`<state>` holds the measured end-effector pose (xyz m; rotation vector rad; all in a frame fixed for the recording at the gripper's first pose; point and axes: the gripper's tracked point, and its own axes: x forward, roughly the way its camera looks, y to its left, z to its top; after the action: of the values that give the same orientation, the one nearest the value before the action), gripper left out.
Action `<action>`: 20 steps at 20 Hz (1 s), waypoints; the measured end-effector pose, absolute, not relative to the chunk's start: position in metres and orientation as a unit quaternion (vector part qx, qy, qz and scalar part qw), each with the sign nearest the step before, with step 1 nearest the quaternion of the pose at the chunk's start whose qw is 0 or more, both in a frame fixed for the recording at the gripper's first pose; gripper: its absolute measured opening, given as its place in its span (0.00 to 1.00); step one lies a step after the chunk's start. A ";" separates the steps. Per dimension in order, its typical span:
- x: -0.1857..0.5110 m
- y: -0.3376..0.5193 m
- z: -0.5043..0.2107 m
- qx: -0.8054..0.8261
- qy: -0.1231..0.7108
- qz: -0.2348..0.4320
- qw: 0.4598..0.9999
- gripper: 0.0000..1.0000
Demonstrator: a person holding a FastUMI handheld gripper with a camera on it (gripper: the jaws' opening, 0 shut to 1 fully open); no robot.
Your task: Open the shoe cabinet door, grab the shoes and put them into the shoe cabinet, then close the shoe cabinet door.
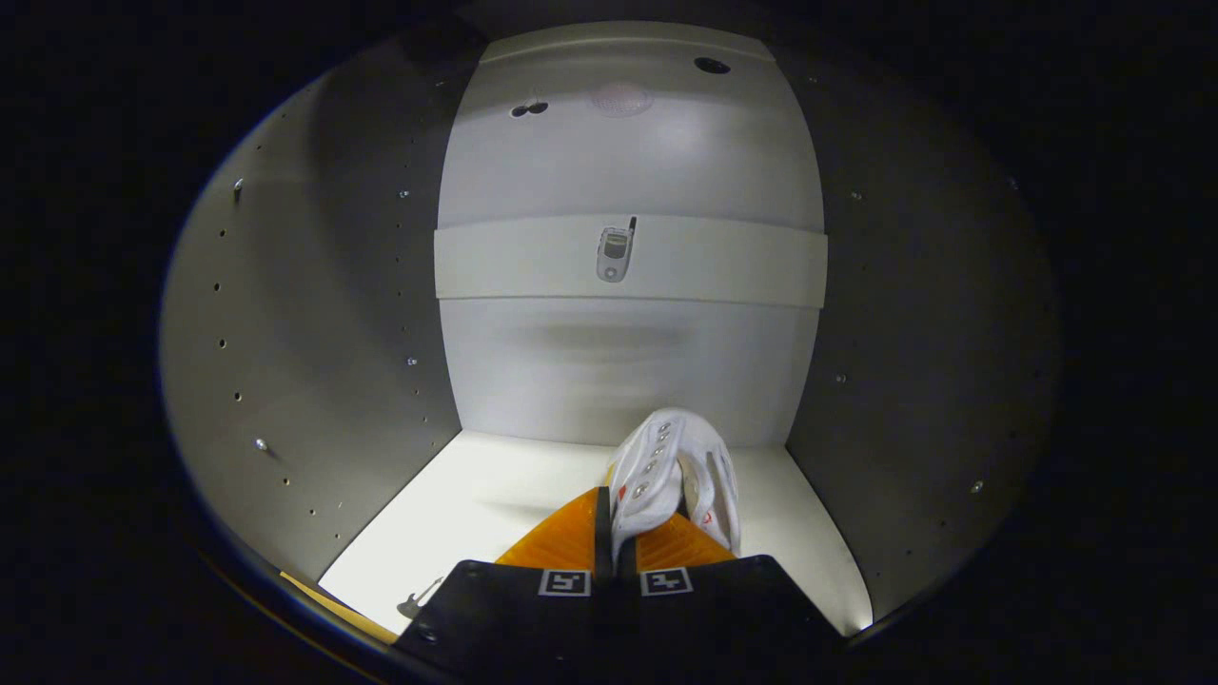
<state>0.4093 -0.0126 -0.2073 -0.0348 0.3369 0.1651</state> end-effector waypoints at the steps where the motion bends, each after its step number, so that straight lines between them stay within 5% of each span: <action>1: 0.409 -0.011 -0.209 -0.020 0.170 0.083 0.982 0.04; 9: 0.391 -0.012 -0.206 -0.011 0.171 0.084 0.982 0.17; 12: 0.384 -0.015 -0.189 -0.001 0.150 0.085 0.985 0.56; 15: 0.372 -0.016 -0.176 -0.006 0.143 0.083 0.986 0.58; 20: 0.345 -0.019 -0.150 -0.002 0.126 0.074 0.989 0.77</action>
<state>0.3447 -0.0192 -0.1504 -0.0033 0.2532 0.1479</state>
